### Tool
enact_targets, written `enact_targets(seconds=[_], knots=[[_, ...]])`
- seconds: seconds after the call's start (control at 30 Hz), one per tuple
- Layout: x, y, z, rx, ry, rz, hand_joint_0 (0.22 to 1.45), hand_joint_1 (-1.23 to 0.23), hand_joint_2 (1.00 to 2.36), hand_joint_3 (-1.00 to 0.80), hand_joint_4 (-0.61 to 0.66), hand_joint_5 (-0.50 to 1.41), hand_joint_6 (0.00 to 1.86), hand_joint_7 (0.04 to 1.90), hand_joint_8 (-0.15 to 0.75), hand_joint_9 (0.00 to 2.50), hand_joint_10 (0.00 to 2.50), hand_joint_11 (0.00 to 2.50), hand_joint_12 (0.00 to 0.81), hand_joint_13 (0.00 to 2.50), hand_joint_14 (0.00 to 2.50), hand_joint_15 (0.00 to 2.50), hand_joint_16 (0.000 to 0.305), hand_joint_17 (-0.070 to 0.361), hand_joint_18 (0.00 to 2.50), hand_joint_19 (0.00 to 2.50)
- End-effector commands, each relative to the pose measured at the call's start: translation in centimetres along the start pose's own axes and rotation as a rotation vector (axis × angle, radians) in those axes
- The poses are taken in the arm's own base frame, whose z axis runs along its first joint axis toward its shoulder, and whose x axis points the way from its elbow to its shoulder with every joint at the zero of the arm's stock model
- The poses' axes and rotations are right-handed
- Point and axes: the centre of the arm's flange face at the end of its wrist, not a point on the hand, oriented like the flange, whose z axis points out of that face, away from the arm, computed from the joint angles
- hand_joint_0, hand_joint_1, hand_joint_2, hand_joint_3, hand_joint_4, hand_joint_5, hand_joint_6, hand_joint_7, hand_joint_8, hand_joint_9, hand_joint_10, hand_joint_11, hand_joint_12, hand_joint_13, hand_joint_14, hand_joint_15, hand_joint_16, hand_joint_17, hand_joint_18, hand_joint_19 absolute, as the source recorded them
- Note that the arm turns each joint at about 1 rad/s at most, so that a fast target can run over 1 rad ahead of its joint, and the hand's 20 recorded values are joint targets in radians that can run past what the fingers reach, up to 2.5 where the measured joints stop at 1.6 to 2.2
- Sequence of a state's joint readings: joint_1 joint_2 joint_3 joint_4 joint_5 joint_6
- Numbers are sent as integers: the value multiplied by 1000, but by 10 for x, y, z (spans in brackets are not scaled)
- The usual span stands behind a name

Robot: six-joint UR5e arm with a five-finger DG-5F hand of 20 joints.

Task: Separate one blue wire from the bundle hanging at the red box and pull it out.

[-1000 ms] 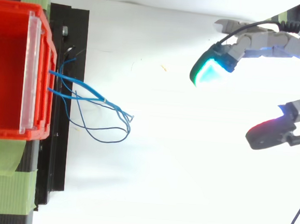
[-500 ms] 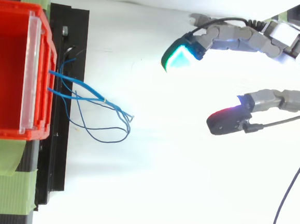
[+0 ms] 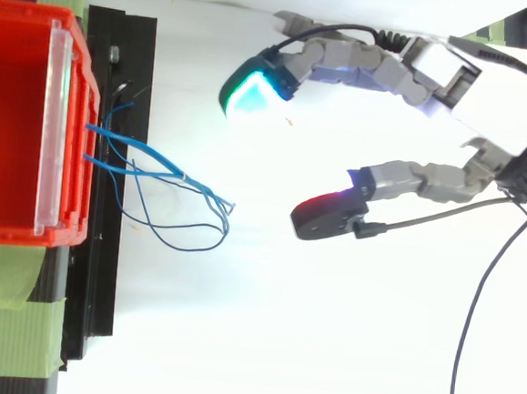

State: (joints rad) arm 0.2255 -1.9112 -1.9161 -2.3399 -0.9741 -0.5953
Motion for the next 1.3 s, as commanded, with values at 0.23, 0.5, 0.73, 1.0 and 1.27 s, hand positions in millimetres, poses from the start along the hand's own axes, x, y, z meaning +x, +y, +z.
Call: enact_targets(seconds=[0.23, 0.5, 0.73, 1.0, 1.27], knots=[[21, 16, 29, -44, -12, -8, 574, -687, 1000, -500, 306, -184, 503, 908, 292, 447, 4, 169, 339, 156, 4, 123, 53, 118, 82, 259], [36, 26, 32, -100, -35, -75, 582, -705, 1000, -500, 307, -180, 503, 933, 289, 452, 5, 177, 340, 164, 4, 125, 52, 118, 94, 258], [47, 27, 34, -126, -46, -47, 584, -703, 1000, -500, 311, -176, 503, 954, 291, 461, 5, 186, 340, 172, 4, 127, 52, 118, 104, 264], [49, 24, 31, -107, -28, -62, 588, -699, 1000, -500, 313, -172, 503, 976, 292, 474, 5, 195, 339, 179, 4, 128, 52, 117, 116, 274], [50, 22, 29, -97, -17, -50, 593, -712, 1000, -500, 320, -162, 503, 997, 303, 514, 6, 177, 343, 217, 4, 117, 52, 118, 168, 260]])
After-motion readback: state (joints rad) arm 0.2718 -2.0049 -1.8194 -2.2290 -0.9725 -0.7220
